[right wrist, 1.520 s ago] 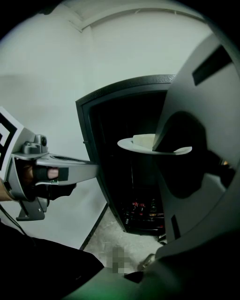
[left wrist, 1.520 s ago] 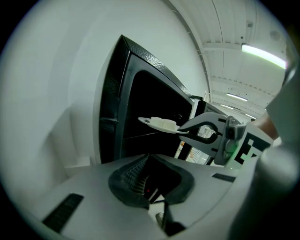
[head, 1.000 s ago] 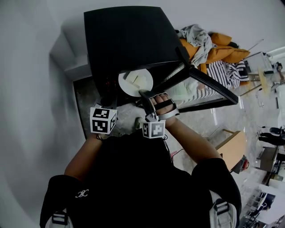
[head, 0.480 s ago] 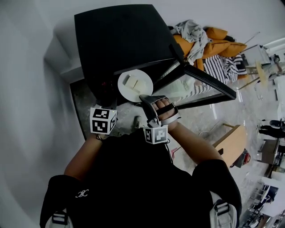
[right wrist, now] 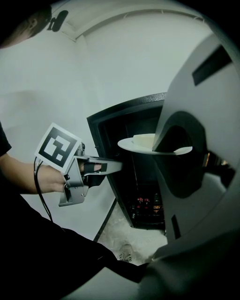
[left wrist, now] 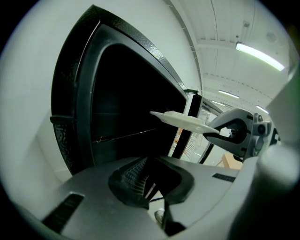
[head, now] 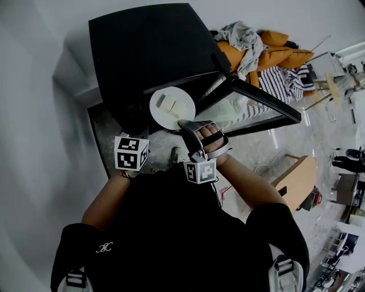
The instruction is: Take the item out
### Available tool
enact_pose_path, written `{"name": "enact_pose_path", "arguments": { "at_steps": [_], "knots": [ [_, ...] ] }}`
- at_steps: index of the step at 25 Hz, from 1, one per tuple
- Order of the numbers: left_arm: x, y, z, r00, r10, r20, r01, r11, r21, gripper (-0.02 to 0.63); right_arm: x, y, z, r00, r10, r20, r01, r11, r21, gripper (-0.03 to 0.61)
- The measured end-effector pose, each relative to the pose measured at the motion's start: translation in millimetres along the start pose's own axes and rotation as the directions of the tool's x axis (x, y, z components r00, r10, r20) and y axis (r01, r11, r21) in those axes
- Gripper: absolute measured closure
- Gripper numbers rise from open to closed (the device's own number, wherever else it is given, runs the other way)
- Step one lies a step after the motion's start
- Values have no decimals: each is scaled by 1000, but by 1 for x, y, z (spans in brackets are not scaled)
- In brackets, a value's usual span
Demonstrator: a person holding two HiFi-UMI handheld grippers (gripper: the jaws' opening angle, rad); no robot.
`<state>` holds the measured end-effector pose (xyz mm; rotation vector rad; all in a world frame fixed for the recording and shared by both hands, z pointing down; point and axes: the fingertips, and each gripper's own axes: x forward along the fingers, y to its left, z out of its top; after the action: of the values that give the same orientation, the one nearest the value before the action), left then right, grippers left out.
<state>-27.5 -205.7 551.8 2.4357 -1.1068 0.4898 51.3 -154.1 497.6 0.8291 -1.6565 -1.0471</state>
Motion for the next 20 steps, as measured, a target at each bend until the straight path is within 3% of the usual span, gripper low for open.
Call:
{"name": "enact_pose_path", "arguments": {
  "at_steps": [10, 14, 20],
  "knots": [
    [-4, 0, -2, 1000, 8, 2, -8, 1000, -2, 606, 1, 4, -2, 1000, 14, -12, -14, 1000, -20, 561],
    [-8, -2, 0, 1000, 7, 5, -7, 1000, 3, 605, 5, 19, -9, 1000, -21, 2, 21, 1000, 14, 561],
    [-11, -2, 0, 1000, 11, 4, -11, 1000, 11, 605, 3, -1, -6, 999, -4, -39, 4, 1000, -18, 561]
  ]
}}
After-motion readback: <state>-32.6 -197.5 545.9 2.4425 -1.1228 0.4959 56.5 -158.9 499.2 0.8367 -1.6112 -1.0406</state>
